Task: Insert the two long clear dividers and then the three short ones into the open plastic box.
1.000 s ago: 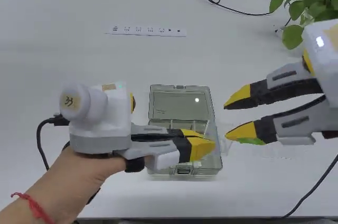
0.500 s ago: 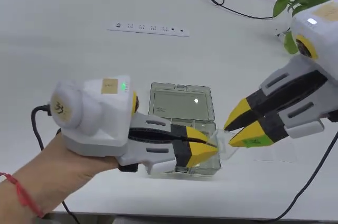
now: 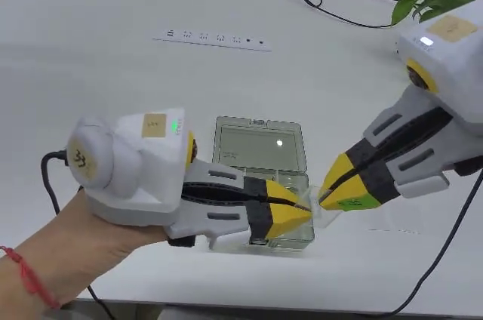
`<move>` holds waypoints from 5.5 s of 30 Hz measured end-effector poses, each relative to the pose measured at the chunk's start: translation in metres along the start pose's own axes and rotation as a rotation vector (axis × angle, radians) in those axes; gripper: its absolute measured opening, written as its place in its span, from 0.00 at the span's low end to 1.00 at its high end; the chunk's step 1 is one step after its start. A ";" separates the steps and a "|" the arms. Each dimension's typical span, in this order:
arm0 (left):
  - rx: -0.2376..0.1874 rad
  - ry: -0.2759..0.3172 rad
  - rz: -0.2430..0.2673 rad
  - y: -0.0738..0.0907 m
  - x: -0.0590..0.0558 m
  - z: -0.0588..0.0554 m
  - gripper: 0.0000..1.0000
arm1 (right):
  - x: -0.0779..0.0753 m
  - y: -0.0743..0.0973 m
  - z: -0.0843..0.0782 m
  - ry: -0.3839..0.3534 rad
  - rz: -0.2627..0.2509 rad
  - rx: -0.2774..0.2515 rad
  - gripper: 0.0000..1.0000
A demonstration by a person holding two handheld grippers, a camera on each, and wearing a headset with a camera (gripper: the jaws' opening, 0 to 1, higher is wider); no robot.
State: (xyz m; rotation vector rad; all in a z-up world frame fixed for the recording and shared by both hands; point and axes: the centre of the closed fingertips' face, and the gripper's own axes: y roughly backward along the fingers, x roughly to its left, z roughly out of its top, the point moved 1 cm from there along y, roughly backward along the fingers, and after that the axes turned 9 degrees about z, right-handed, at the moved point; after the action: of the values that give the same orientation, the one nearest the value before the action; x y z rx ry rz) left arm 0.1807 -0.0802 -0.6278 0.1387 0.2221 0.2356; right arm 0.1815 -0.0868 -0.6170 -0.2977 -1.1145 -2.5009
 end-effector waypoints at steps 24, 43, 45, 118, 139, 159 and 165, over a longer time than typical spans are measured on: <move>0.053 0.028 0.165 0.036 0.025 -0.028 0.15 | -0.024 0.003 0.019 0.016 -0.099 -0.025 0.02; 0.143 0.060 0.347 0.076 0.064 -0.066 0.58 | -0.089 -0.022 0.019 0.000 -0.194 -0.021 0.02; 0.130 0.055 0.361 0.079 0.067 -0.067 0.63 | -0.095 -0.029 0.016 -0.004 -0.195 -0.018 0.02; 0.168 0.106 0.384 0.083 0.097 -0.109 0.98 | -0.167 -0.142 -0.051 -0.049 -0.196 0.142 0.02; 0.168 0.104 0.383 0.085 0.096 -0.109 0.97 | -0.170 -0.150 -0.058 -0.038 -0.212 0.216 0.03; 0.180 0.091 0.410 0.095 0.085 -0.103 0.97 | -0.149 -0.118 -0.014 -0.095 -0.267 -0.036 0.19; 0.184 0.091 0.420 0.097 0.083 -0.101 0.97 | -0.134 -0.089 0.004 -0.128 -0.278 -0.181 0.24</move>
State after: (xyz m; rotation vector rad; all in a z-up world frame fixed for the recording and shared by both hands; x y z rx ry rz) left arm 0.2146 0.0450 -0.7258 0.3584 0.3044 0.6402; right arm 0.2645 0.0052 -0.7200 -0.3806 -1.0393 -2.8733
